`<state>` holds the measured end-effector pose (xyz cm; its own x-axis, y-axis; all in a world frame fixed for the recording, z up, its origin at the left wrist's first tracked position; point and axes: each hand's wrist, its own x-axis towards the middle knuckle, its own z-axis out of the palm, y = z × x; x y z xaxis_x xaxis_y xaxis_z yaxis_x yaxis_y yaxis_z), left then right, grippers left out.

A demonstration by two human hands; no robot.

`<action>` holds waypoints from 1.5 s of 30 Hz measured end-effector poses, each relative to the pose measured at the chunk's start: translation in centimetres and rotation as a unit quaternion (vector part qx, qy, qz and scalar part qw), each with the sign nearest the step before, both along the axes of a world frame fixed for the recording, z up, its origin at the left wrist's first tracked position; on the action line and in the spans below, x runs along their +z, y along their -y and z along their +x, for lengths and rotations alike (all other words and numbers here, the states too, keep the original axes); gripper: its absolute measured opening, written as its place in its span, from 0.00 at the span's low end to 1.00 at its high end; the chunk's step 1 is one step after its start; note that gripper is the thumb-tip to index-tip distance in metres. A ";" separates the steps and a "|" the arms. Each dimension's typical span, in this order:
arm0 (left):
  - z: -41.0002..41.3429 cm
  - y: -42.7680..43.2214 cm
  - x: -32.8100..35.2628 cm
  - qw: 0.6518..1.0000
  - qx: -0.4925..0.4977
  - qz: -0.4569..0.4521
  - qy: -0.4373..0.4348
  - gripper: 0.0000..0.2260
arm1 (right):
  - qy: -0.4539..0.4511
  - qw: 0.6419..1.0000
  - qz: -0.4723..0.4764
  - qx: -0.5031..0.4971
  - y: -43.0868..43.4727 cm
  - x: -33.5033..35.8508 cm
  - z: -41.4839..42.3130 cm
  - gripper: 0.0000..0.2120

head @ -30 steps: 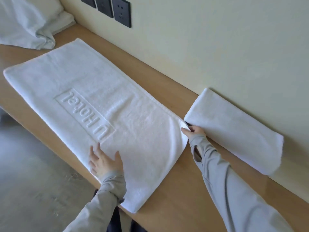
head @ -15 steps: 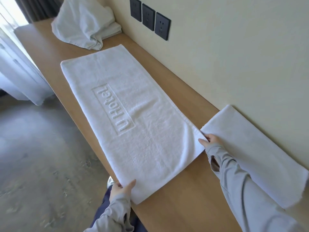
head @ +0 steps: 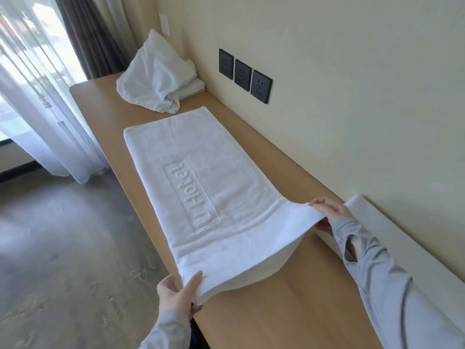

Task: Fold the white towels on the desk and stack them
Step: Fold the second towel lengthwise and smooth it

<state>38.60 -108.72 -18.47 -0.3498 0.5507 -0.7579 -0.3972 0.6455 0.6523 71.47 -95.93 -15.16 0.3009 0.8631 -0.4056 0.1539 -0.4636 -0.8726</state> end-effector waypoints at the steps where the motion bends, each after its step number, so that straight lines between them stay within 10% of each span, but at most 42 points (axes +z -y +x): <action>1: -0.3 -0.4 0.5 1.000 0.002 0.025 0.014 0.18 | -0.031 0.999 0.008 -0.007 -0.7 0.8 -0.8 0.09; 7: -3.6 -4.3 4.2 0.974 -0.035 0.183 0.133 0.09 | -0.153 0.985 0.057 -0.058 -5.8 3.8 -4.5 0.08; 12: -7.2 -8.7 4.8 0.965 -0.111 0.237 -0.001 0.15 | -0.227 0.967 0.112 -0.036 -10.4 4.2 -6.8 0.07; 17: -11.6 -14.7 4.0 0.958 -0.124 0.243 -0.090 0.03 | 0.018 0.992 0.123 0.023 -15.8 5.1 -9.8 0.12; 24: -18.6 -23.1 5.3 0.903 -0.228 0.297 -0.211 0.24 | 0.324 0.933 0.151 0.033 -22.0 8.7 -16.1 0.11; 45: -30.9 -49.2 -1.4 0.947 -0.201 0.204 -0.148 0.10 | 0.286 0.955 0.080 0.019 -48.7 0.4 -30.4 0.10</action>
<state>7.65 -59.54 -19.83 -0.2132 0.9102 -0.3550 0.0660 0.3759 0.9243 41.07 -47.27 -14.71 0.4005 0.9151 -0.0469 0.6414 -0.3165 -0.6989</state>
